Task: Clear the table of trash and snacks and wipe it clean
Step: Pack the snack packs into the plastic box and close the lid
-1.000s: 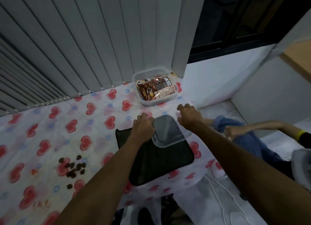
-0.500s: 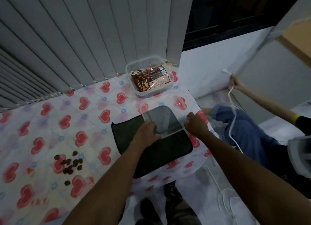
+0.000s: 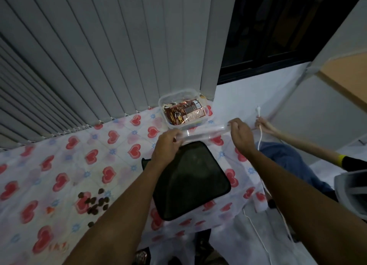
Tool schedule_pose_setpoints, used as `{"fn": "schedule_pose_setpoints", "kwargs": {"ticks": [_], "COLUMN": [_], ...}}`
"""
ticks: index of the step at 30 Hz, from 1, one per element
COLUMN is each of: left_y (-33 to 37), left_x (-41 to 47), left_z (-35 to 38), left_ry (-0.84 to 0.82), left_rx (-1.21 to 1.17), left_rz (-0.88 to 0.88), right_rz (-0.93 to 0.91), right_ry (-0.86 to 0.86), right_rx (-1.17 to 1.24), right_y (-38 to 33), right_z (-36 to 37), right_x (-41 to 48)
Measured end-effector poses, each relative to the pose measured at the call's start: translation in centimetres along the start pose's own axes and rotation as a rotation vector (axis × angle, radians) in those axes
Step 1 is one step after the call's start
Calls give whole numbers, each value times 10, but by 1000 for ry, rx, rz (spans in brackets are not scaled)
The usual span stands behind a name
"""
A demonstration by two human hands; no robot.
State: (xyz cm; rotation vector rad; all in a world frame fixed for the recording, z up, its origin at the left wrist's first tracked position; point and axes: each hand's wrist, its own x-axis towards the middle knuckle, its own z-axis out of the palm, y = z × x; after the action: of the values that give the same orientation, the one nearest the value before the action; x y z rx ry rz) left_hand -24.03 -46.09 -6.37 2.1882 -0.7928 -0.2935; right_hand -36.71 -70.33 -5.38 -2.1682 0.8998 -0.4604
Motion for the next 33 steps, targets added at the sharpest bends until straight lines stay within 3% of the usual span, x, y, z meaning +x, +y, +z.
{"fn": "schedule_pose_setpoints", "kwargs": {"ticks": [4,9,18,25,33], "left_y": [8,-1,-29,-49,-66], "left_x": [35,81,167,214,232], "left_z": [-33,-60,-48,-30,-18], "left_ry": [80,189,293,397,307], "left_rx": [-115,-224,-423,-294,-187], "left_rz": [-10,-101,-338,-540,-594], "right_rz": [-58,26,13,26,-11], "right_ry": [36,-107,-191,-283,-311], "right_rx": [141,270,304,245,144], "right_y": [-34,-56,-60,-42,-28], "right_z": [-3,9,49,80,107], "right_x": [29,72,155,213,243]}}
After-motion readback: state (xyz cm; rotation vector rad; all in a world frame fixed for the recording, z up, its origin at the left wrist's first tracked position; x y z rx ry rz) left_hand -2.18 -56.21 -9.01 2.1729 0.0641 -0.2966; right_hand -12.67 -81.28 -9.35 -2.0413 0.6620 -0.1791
